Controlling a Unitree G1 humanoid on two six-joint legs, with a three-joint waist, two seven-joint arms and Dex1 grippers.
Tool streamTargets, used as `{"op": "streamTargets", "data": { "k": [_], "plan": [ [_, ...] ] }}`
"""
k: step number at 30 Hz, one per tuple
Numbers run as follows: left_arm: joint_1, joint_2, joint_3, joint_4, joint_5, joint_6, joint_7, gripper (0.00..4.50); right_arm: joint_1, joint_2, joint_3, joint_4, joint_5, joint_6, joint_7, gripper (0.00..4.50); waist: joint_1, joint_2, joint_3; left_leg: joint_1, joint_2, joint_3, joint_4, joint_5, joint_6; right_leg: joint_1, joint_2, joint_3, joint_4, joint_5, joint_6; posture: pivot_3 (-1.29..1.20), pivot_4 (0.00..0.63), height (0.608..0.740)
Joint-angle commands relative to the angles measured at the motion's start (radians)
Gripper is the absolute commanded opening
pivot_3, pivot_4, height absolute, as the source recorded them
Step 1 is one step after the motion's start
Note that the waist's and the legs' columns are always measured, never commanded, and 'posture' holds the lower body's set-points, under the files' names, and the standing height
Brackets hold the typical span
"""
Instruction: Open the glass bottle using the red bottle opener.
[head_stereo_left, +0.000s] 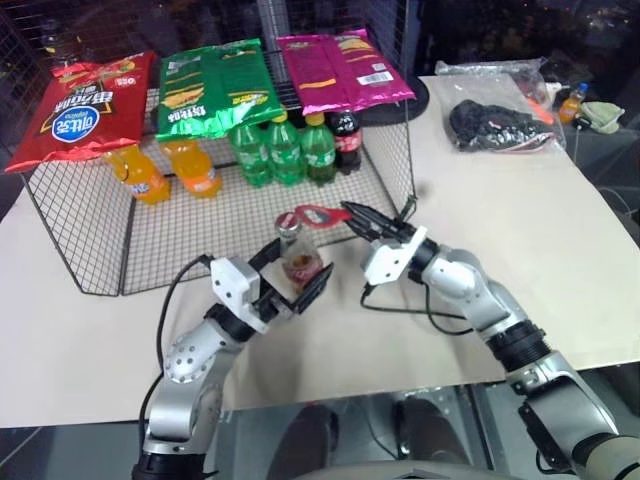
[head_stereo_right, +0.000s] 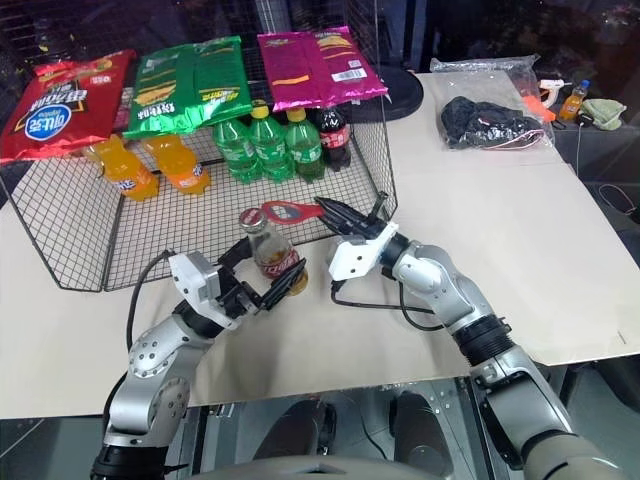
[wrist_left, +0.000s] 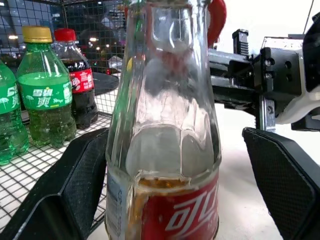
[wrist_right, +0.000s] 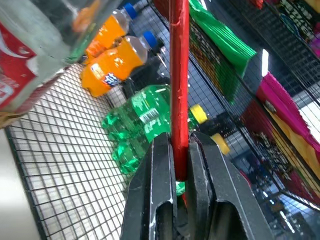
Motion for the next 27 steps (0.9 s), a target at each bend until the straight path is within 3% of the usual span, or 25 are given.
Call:
{"op": "streamTargets", "data": {
  "k": [1,27],
  "plan": [
    [-0.004,0.000,0.001,-0.015,-0.001,-0.010,-0.002,4.32,-0.023,0.017,-0.025,-0.045,0.030,-0.001,-0.015,0.00,0.000,0.000,0.000,0.000,0.000,0.000,0.000,0.000,0.000,0.000,0.000,0.000,0.000,0.000,0.000,0.00,0.150,0.740],
    [-0.042,0.004,0.009,-0.034,-0.004,0.015,0.012,4.32,-0.010,-0.008,0.028,-0.074,-0.008,-0.054,0.024,0.00,0.000,0.000,0.000,0.000,0.000,0.000,0.000,0.000,0.000,0.000,0.000,0.000,0.000,0.000,0.000,0.00,0.150,0.740]
  ]
}}
